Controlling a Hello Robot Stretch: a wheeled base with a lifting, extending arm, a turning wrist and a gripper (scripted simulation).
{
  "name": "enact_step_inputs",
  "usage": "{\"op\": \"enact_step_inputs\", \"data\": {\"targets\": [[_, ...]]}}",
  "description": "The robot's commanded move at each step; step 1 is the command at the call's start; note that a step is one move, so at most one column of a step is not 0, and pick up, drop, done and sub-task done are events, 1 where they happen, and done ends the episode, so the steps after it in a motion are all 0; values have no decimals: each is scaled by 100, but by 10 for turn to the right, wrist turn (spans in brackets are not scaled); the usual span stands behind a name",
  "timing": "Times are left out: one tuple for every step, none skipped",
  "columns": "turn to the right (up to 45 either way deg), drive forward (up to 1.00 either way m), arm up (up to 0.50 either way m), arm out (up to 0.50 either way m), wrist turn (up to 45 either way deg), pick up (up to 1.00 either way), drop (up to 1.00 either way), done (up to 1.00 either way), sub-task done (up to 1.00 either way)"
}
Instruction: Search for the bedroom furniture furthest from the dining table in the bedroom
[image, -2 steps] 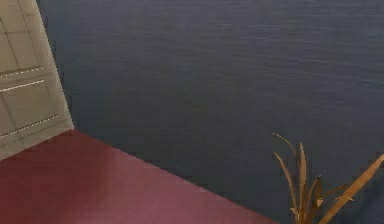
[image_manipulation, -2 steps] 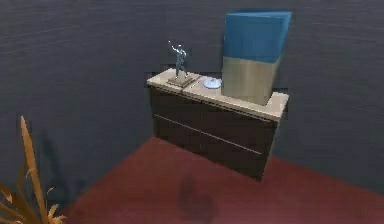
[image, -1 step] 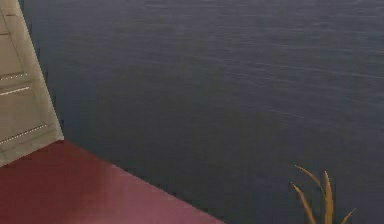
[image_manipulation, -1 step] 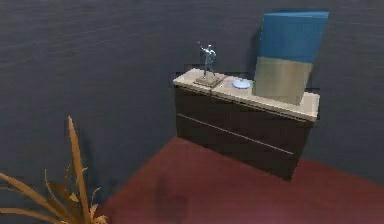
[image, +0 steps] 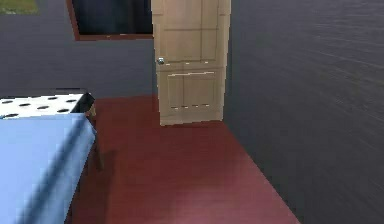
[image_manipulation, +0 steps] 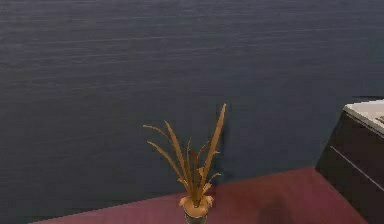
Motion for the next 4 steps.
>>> {"op": "enact_step_inputs", "data": {"targets": [[-120,0,0,0,0,0,0,0,0],[0,100,0,0,0,0,0,0,0],[0,65,0,0,0,0,0,0,0],[-450,0,0,0,0,0,0,0,0]]}}
